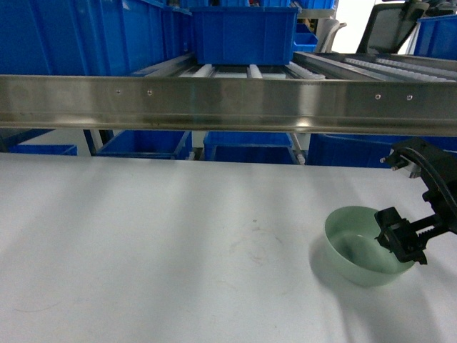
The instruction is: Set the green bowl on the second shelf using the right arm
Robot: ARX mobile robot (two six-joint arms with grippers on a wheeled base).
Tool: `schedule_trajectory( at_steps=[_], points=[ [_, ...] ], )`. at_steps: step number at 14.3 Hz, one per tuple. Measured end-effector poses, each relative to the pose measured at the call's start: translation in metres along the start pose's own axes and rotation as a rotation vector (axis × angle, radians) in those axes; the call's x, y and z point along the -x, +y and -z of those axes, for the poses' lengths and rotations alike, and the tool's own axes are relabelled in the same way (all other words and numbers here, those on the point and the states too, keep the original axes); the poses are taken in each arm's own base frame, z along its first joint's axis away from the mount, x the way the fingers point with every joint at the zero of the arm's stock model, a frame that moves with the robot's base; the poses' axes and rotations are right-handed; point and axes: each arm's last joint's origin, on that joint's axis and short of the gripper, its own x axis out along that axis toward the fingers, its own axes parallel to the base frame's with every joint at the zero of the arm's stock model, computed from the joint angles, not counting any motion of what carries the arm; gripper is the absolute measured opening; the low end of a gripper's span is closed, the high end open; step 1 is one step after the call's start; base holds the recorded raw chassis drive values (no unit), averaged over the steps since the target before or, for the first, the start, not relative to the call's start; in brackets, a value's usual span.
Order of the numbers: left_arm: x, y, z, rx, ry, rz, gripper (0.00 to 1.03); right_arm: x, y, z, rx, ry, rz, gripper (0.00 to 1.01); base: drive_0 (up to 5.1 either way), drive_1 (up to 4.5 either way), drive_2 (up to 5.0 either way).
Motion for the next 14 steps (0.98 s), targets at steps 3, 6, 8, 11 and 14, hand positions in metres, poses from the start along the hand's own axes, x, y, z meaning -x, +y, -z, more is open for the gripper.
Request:
schedule_trajectory(
  at_steps=[3, 6, 8, 11, 14],
  points=[
    [0.000, 0.000, 0.000, 0.000, 0.000, 0.000, 0.98, -0.012, -0.007, -0.006, -0.010, 0.021, 0.008, 0.98, 0.0, 0.00, 0.0],
    [0.000, 0.000, 0.000, 0.000, 0.000, 0.000, 0.98, -0.018, -0.003, -0.002, -0.006, 0.023, 0.014, 0.86, 0.0, 0.00, 0.0],
    [0.000, 0.000, 0.000, 0.000, 0.000, 0.000, 0.98, -0.022, 0.012, 0.001, -0.005, 0.039, -0.007, 0.57, 0.0, 0.00, 0.0],
    [0.000, 0.000, 0.000, 0.000, 0.000, 0.000, 0.98, -0.023, 0.019, 0.003, -0.008, 0.044, -0.004, 0.17, 0.0, 0.00, 0.0],
    [0.000, 0.000, 0.000, 0.000, 0.000, 0.000, 0.98, -0.017, 0.020, 0.002, -0.023, 0.008, -0.006, 0.02, 0.0, 0.00, 0.0]
  ],
)
